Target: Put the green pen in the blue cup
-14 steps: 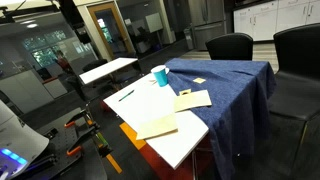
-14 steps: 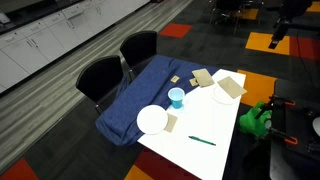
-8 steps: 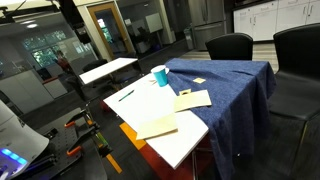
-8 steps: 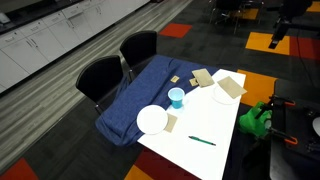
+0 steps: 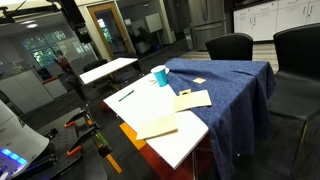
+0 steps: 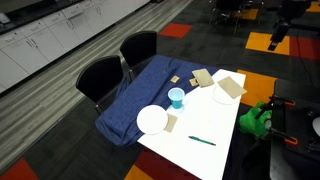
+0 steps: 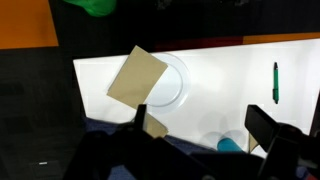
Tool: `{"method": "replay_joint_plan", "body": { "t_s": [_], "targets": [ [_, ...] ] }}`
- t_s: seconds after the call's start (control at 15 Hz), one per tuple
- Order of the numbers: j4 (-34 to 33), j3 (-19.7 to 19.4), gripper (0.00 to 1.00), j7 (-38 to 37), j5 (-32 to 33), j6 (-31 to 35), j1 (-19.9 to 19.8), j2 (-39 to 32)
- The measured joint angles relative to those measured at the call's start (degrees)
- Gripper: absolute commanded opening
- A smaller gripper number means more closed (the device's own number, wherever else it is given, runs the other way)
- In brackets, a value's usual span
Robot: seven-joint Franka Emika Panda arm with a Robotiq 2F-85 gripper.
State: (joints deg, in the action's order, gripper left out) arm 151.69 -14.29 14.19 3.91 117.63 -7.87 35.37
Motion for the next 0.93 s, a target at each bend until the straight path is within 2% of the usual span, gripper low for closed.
{"method": "replay_joint_plan", "body": {
  "t_s": [0.27, 0.6, 0.93],
  "targets": [
    [1.51, 4.22, 1.00, -0.91, -0.78, 0.00, 1.99, 0.00],
    [3.57, 8.81, 1.00, -2.33, -2.96, 0.44, 6.34, -0.60],
    [5.09, 13.63, 1.00, -7.56, -4.86, 4.79, 10.00, -3.73]
  ]
}}
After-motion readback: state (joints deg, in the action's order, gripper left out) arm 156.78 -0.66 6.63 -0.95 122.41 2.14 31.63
